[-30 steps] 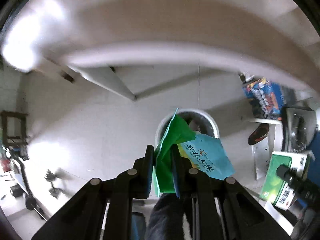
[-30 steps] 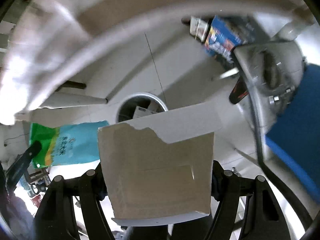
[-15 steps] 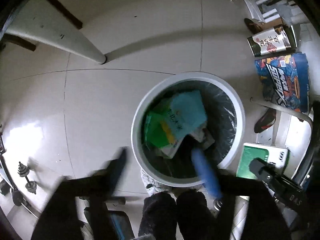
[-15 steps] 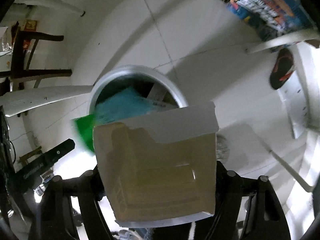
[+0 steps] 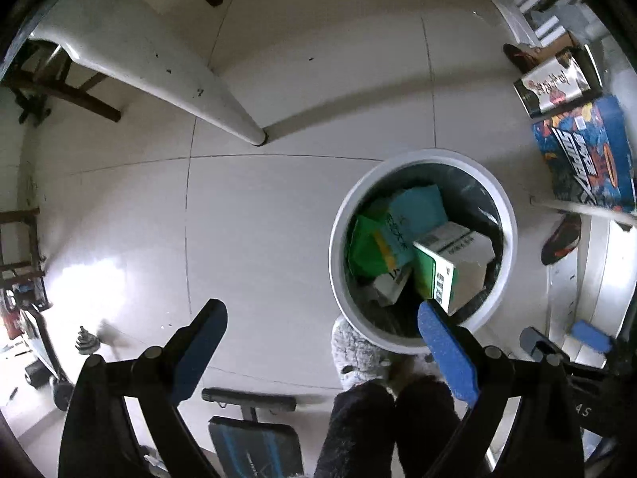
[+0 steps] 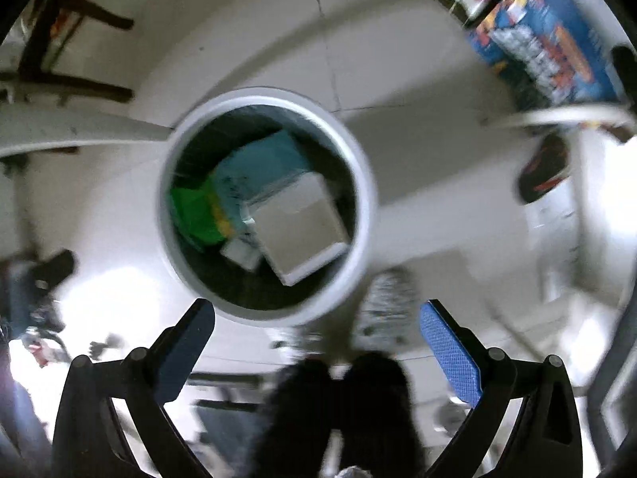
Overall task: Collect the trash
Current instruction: 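Move both tools from the bin back over the table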
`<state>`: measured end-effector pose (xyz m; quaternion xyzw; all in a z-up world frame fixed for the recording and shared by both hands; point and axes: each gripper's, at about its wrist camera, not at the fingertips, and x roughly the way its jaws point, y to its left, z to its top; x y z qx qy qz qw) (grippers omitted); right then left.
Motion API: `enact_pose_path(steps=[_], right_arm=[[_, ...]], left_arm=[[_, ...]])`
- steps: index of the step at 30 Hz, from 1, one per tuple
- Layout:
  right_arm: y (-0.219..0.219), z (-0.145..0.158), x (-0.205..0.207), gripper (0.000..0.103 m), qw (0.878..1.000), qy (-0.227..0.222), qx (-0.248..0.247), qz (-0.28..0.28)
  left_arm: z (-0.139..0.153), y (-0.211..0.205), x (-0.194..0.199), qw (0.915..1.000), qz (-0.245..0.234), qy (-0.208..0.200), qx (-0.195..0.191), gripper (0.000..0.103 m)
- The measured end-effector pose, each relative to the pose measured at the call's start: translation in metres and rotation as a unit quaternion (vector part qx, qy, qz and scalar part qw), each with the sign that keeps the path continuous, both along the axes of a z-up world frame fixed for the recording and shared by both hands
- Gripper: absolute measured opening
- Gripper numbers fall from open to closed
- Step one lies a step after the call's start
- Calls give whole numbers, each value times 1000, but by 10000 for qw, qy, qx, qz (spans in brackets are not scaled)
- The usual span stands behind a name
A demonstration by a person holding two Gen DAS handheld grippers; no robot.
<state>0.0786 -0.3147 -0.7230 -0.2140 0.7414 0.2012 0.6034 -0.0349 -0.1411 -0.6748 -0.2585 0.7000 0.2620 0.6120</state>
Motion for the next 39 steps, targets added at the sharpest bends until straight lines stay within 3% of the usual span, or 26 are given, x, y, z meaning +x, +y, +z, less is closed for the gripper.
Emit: enact_pose_path(steps=[11, 18, 26, 32, 39], right_arm=[[-10, 66, -1, 103, 9990, -426, -82, 99], [-11, 120, -7, 103, 9984, -530, 36, 194], [-13, 214, -22, 103, 9976, -608, 296, 163], [-9, 307, -33, 103, 9966, -658, 484, 103], [4, 402, -19, 103, 9922, -784, 918, -312]], left_arm=[[54, -24, 2, 9996, -286, -34, 79, 98], [107, -29, -6, 9994, -263, -146, 144, 98], [186, -32, -19, 9992, -204, -312, 122, 98], [260, -31, -24, 9983, -270, -427, 280, 98], [345, -6, -5, 9920, -333, -871, 851, 98]])
